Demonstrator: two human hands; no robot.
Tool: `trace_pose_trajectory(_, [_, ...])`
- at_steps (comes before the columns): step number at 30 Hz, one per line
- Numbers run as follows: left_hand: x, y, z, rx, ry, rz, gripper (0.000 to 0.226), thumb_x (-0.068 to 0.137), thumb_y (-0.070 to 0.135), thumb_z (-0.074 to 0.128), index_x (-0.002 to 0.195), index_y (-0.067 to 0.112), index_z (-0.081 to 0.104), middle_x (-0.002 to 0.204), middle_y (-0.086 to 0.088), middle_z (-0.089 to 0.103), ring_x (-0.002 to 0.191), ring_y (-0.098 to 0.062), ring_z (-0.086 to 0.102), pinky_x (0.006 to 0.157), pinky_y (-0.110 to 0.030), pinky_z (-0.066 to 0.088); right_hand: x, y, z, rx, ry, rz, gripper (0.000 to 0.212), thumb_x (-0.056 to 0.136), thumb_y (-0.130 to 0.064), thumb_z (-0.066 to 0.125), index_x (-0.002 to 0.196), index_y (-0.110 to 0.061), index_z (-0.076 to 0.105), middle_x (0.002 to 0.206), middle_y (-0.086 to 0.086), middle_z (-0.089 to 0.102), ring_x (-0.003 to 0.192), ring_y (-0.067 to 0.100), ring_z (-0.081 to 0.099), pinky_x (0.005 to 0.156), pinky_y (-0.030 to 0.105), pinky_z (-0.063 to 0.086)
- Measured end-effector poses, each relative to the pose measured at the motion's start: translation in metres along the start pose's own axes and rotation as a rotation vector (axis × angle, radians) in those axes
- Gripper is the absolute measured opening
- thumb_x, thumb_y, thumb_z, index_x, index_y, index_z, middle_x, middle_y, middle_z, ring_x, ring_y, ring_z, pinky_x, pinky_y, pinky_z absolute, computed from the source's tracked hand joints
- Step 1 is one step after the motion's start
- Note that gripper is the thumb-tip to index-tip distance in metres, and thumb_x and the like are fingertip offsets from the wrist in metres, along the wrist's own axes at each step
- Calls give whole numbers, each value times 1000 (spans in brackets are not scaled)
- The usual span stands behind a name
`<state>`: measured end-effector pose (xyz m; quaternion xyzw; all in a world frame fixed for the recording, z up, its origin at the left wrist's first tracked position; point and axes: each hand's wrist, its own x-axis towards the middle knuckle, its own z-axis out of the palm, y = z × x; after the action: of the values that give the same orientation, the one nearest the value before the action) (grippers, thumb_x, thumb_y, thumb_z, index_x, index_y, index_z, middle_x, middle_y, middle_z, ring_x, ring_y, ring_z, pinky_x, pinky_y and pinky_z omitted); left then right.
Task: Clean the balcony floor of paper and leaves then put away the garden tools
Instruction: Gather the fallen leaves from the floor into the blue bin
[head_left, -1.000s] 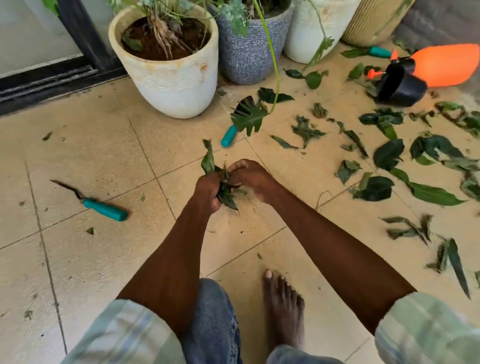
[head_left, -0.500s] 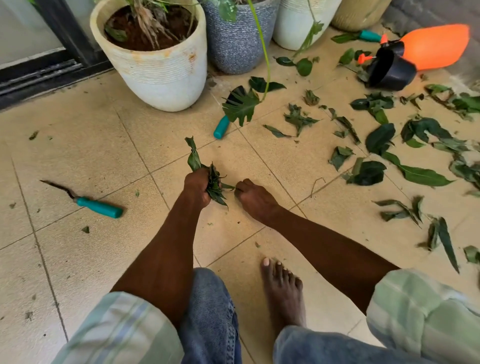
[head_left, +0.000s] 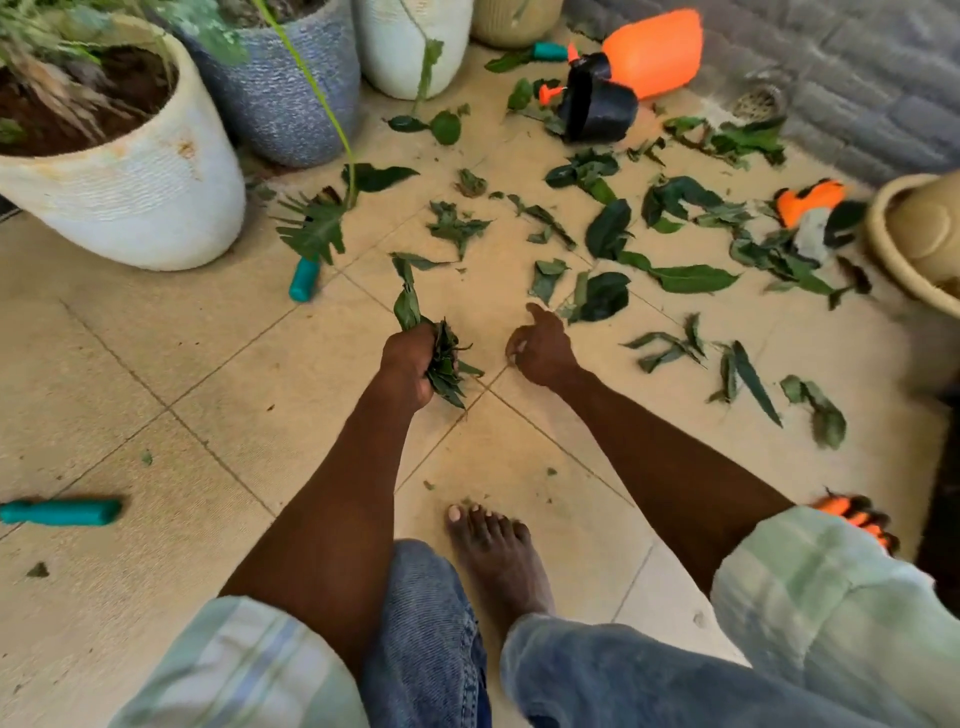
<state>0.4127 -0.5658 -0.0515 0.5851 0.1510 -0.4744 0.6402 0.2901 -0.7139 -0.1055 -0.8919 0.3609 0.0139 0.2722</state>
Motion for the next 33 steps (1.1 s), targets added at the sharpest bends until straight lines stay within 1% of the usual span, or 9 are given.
trace_pose_trajectory(3, [1, -5, 15, 37, -25, -1, 26, 99, 13, 46, 77, 9, 59, 66, -8, 55, 45, -18, 50, 41, -18, 44, -15, 2, 4, -133, -155, -206, 38, 82, 5, 57, 120, 6, 61, 133, 26, 52, 129, 40, 45, 107, 35, 37])
trace_pose_trajectory(8, [5, -23, 34, 60, -23, -30, 26, 98, 11, 47, 74, 9, 57, 52, -6, 56, 36, -16, 50, 39, -18, 43, -54, 9, 17, -316, -35, -284, 34, 95, -8, 44, 125, -3, 57, 122, 19, 54, 114, 35, 51, 90, 43, 49])
trace_pose_trajectory(13, [8, -41, 62, 89, -48, -19, 27, 98, 11, 46, 75, 8, 60, 64, -9, 57, 39, -16, 50, 38, -18, 42, -72, 42, 6, -336, -9, -182, 42, 94, -4, 42, 136, -6, 46, 127, 21, 50, 118, 37, 46, 93, 43, 45])
trace_pose_trajectory(17, [13, -52, 75, 97, -71, -37, 25, 97, 10, 48, 76, 7, 60, 55, -7, 59, 36, -15, 52, 38, -18, 43, -68, 61, -8, -390, -30, -157, 39, 97, -8, 40, 135, -4, 45, 131, 22, 45, 120, 36, 42, 98, 41, 40])
trace_pose_trajectory(22, [38, -60, 73, 124, -31, -81, 23, 97, 13, 50, 78, 10, 61, 61, -6, 56, 49, -17, 50, 41, -20, 44, -20, 87, -49, -348, 84, 56, 34, 86, -10, 54, 119, -7, 57, 137, 17, 36, 122, 32, 36, 99, 43, 41])
trace_pose_trajectory(25, [51, -61, 75, 129, 10, -92, 24, 99, 15, 48, 79, 10, 61, 66, -6, 56, 47, -16, 51, 42, -18, 43, 29, 102, -74, -317, 27, 100, 27, 90, -19, 53, 114, -15, 64, 152, 12, 20, 136, 38, 21, 110, 56, 28])
trace_pose_trajectory(27, [58, -58, 81, 137, 34, -95, 24, 99, 15, 48, 80, 10, 61, 70, -7, 56, 49, -16, 50, 42, -18, 43, 58, 107, -81, -302, -53, 98, 28, 93, -27, 49, 116, -18, 64, 155, 12, 15, 141, 39, 13, 113, 55, 22])
trace_pose_trajectory(31, [70, -47, 105, 160, 54, -121, 20, 99, 17, 46, 89, 10, 62, 78, -7, 60, 59, -18, 54, 42, -19, 44, 87, 119, -80, -252, -262, 126, 36, 88, -34, 49, 117, -17, 65, 152, 14, 31, 144, 35, 13, 117, 49, 18])
trace_pose_trajectory(33, [70, -40, 116, 171, 44, -137, 17, 98, 18, 48, 91, 10, 61, 77, -6, 60, 58, -18, 55, 45, -19, 44, 70, 116, -76, -184, -151, 70, 31, 86, -20, 53, 109, -7, 68, 139, 15, 46, 136, 39, 30, 111, 48, 30])
